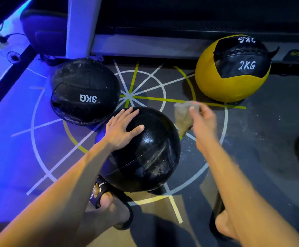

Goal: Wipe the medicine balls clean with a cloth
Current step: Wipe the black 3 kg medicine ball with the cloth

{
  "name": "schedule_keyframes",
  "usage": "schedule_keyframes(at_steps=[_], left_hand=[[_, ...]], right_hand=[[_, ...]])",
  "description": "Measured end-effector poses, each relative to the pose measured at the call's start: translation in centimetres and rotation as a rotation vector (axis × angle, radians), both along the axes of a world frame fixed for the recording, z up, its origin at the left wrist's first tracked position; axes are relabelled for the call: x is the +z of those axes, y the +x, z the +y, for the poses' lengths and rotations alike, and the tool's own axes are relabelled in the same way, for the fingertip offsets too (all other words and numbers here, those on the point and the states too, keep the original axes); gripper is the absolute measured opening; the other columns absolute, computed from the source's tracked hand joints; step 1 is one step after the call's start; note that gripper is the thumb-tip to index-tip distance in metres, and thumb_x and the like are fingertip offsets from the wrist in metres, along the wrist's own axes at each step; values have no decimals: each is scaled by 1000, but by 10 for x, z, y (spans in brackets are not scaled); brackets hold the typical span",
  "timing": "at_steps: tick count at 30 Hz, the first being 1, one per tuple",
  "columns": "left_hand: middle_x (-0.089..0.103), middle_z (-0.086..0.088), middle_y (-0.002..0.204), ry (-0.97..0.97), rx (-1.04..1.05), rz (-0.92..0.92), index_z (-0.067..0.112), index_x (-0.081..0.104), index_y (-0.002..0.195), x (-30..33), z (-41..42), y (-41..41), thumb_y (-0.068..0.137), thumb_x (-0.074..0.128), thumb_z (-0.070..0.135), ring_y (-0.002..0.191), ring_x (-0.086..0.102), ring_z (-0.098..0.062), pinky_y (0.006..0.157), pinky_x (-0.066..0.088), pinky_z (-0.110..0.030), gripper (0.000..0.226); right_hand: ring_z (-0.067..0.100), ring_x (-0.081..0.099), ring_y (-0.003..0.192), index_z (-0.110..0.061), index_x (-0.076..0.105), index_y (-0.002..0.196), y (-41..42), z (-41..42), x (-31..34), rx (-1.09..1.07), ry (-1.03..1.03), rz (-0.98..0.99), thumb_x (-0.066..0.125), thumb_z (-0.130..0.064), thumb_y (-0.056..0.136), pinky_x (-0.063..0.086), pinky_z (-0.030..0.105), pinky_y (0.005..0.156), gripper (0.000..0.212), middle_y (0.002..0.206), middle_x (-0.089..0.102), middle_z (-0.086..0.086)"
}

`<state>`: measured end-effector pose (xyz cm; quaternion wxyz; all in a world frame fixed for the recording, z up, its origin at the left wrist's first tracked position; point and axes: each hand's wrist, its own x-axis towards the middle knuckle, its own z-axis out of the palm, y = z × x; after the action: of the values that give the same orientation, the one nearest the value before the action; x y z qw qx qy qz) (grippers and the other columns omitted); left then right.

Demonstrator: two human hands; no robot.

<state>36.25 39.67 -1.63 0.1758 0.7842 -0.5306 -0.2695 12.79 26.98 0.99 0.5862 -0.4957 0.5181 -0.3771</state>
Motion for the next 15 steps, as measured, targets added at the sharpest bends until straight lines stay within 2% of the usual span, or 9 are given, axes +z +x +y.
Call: schedule_keyframes(at_steps=[2, 3, 5, 7, 10, 12, 15], left_hand=[[14, 21, 169, 0, 7, 1, 47, 28, 157, 1, -3, 1, 73, 28, 90, 157, 3, -5, 125, -1, -42, 95], [15, 21, 169, 1, 11, 4, 47, 28, 157, 1, -4, 1, 72, 28, 90, 157, 3, -5, 125, -1, -41, 95], [15, 21, 168, -1, 18, 15, 47, 29, 156, 1, -6, 2, 72, 30, 90, 156, 3, -4, 125, -1, -40, 94], [15, 22, 168, -10, 16, 29, 48, 30, 156, 1, -5, 1, 72, 31, 89, 156, 2, -2, 124, -2, -39, 93], [13, 22, 168, -24, 0, 114, 50, 31, 154, 2, 2, 3, 72, 40, 87, 155, -1, 1, 124, -4, -38, 90], [12, 21, 169, -42, -29, 129, 53, 32, 152, 0, 5, 6, 72, 46, 86, 155, -3, 1, 123, -6, -37, 87], [11, 19, 169, -52, -45, 75, 56, 33, 150, -4, 0, 9, 73, 46, 86, 156, -3, -1, 124, -5, -39, 85]], right_hand=[[1, 66, 104, -41, 70, 103, 12, 33, -11, 211, -116, 43, 57, -21, 102, 55, 39, 95, 24, 110, 72, -16], [-2, 61, 113, -41, 68, 107, 15, 48, -20, 331, -197, 91, 56, -23, 103, 51, 35, 98, 22, 119, 69, -17], [-5, 36, 142, -36, 61, 119, 19, 66, -39, 532, -370, 225, 57, -28, 102, 36, 25, 114, 19, 149, 50, -18], [-2, 15, 152, -31, 54, 126, 21, 63, -53, 591, -463, 294, 56, -34, 102, 24, 32, 121, 23, 164, 29, -14], [5, 19, 152, -37, 37, 147, 23, 44, -59, 594, -440, 329, 44, -45, 104, 29, 46, 122, 45, 164, 27, -10], [0, 18, 152, -37, 29, 157, 24, 30, -66, 611, -416, 334, 40, -42, 105, 26, 42, 123, 53, 163, 29, -16], [-4, 20, 150, -34, 37, 155, 30, 15, -74, 522, -291, 286, 42, -34, 106, 21, 39, 126, 50, 159, 31, -22]])
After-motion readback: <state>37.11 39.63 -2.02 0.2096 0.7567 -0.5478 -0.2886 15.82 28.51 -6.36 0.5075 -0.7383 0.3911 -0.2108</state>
